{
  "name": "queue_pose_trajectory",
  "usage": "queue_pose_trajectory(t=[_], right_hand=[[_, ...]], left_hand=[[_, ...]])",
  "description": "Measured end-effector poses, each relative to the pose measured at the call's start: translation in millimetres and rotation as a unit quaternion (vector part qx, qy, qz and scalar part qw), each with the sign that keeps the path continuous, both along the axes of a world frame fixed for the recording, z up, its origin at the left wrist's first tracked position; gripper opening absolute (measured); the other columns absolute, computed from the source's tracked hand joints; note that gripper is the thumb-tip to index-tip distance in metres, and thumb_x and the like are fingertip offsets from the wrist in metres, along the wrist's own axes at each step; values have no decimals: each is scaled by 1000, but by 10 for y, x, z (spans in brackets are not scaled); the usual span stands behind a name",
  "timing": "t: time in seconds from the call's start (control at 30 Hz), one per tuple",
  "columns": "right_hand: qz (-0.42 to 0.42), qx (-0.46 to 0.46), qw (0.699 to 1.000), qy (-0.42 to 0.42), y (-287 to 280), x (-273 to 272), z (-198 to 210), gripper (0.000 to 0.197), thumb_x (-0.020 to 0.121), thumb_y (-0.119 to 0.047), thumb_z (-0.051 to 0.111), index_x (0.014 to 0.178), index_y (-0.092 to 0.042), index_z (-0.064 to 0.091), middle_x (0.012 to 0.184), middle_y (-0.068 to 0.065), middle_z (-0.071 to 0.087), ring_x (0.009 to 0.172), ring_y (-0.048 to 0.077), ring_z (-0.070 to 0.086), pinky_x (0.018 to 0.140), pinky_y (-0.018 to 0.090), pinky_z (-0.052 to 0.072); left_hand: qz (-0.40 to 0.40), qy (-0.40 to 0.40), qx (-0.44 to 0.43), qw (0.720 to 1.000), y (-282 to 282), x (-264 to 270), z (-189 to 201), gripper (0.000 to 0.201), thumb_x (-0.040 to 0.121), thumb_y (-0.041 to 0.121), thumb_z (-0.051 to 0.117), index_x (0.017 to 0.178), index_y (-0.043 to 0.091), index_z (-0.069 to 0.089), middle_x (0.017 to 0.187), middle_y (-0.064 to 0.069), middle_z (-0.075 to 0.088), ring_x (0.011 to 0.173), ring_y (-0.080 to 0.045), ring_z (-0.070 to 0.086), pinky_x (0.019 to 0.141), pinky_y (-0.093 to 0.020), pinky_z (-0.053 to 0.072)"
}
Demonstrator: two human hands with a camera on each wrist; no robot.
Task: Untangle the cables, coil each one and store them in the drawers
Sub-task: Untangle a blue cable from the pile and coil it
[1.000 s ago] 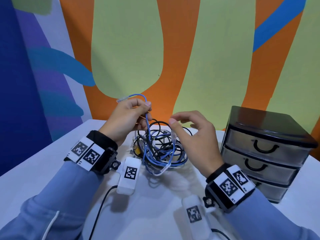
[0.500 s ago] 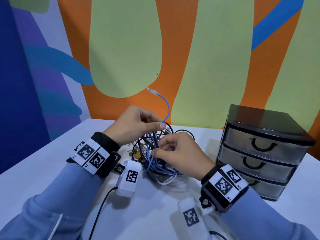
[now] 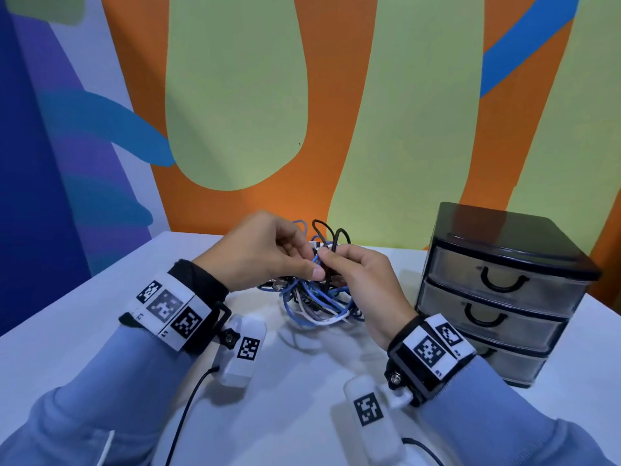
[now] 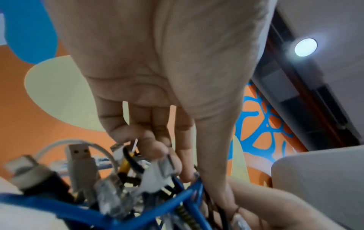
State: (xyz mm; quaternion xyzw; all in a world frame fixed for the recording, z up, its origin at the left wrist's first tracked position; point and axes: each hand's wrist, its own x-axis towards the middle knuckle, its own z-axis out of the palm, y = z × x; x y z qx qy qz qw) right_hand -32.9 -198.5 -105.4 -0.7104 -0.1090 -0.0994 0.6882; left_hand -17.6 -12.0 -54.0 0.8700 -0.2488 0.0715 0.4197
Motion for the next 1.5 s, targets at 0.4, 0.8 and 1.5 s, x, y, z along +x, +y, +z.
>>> queue_pose_trajectory(t=[0.4,0.8,1.5], right_hand=[[-55,132,988,55,-118,53,45,16,108,-16,53,97,-5,58,62,-3,71,47,11,64,43,20,48],[-126,177,972,90,-160,124,25,26,105,-24,59,83,-10,62,77,5,73,69,28,63,65,36,50],[-92,-17,990,106,-153,-8,54,59,62,-66,91,71,-22,53,54,-7,49,48,10,46,57,25,36]], left_hand=[[51,38,-278,958,51,11,149,14,90,-1,60,78,6,61,62,-8,60,56,-18,40,54,-28,31],[-1,63,-526,848,172,76,206,22,108,25,56,87,19,58,70,2,52,60,-12,34,58,-23,36],[115,129,-387,906,416,172,193,29,90,9,76,66,8,60,64,-6,51,61,-17,50,82,-37,65]])
